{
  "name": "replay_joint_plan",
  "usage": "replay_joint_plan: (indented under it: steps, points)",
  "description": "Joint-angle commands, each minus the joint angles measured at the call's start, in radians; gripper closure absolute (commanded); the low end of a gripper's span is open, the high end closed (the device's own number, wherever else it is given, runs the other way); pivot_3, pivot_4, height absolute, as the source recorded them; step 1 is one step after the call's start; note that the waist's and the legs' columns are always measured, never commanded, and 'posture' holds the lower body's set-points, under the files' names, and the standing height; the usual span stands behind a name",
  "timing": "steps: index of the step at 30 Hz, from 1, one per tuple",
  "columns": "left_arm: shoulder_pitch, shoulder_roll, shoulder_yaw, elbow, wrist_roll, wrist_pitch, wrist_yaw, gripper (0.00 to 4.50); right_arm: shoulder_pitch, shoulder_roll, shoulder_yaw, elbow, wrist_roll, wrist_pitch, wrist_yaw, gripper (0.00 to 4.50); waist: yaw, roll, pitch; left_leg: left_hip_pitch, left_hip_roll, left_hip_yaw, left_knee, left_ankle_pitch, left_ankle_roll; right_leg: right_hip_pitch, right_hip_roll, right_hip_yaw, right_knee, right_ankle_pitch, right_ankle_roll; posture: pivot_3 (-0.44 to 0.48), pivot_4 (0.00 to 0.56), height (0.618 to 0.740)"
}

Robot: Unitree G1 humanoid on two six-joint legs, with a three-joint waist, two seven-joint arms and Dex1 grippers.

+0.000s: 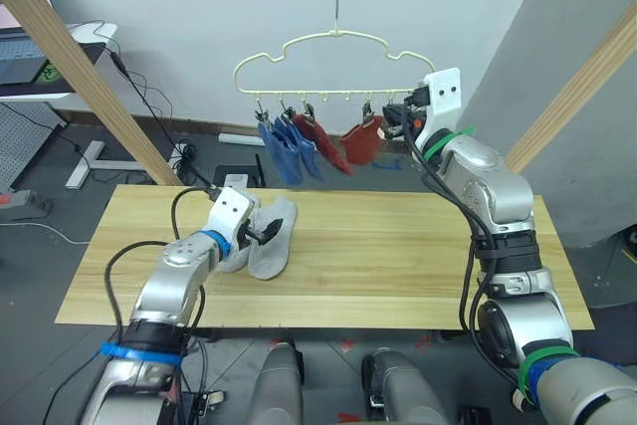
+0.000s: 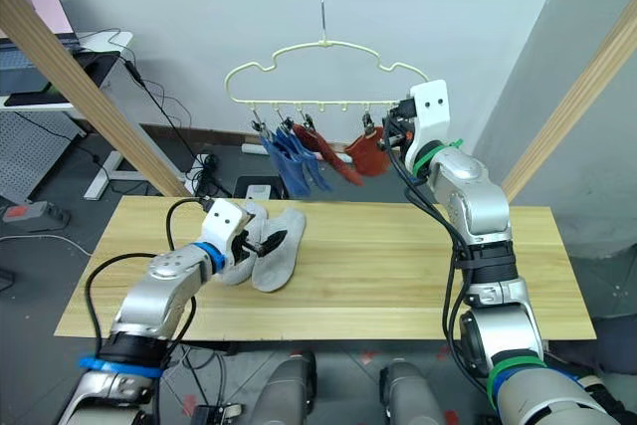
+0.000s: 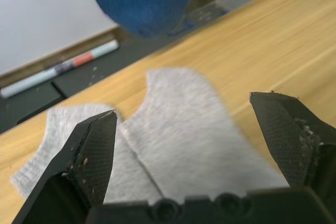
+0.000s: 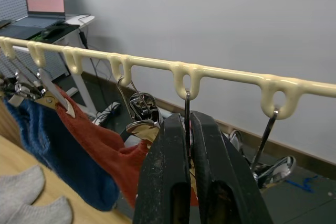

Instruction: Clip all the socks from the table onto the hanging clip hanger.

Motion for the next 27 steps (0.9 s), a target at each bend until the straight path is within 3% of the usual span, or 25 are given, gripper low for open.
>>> replay_joint_plan:
  steps: [1,5,11,14,27]
  points:
    - [-0.067,-0.033,-0.015,0.167,0.045,-0.085,-0.007,0.0,0.001,-0.008,-0.004,-0.049,0.013,0.025,0.003,4.48,-0.001,0.0,0.0,0.0,0.0,0.0,0.0,0.0,0.0,0.0,0.0,0.0,0.0,0.0,0.0,0.052,0.227,0.74]
    - [-0.14,-0.061,-0.032,0.331,0.072,-0.116,-0.054,0.0,0.014,0.006,-0.007,-0.08,0.021,0.053,-0.019,4.48,-0.006,0.0,0.0,0.0,0.0,0.0,0.0,0.0,0.0,0.0,0.0,0.0,0.0,0.0,0.0,0.049,0.224,0.74]
    - [-0.181,-0.063,-0.079,0.429,0.128,-0.128,-0.128,0.0,0.027,0.019,-0.013,-0.113,0.026,0.079,-0.036,4.48,-0.007,0.0,0.0,0.0,0.0,0.0,0.0,0.0,0.0,0.0,0.0,0.0,0.001,0.0,0.0,0.036,0.216,0.74]
    - [-0.173,-0.053,-0.106,0.437,0.163,-0.16,-0.151,0.57,0.027,0.021,-0.018,-0.116,0.025,0.081,-0.043,4.5,-0.007,0.0,-0.001,0.0,0.0,0.001,0.0,0.0,0.0,0.0,0.0,0.0,0.001,0.0,0.0,0.034,0.211,0.74]
    - [-0.085,-0.06,-0.093,0.283,0.157,-0.197,-0.188,4.25,0.03,0.003,-0.012,-0.12,0.025,0.084,-0.031,4.5,-0.007,0.003,-0.003,0.0,0.0,0.001,0.0,0.0,0.0,0.0,0.0,0.0,0.001,0.0,0.0,0.04,0.196,0.74]
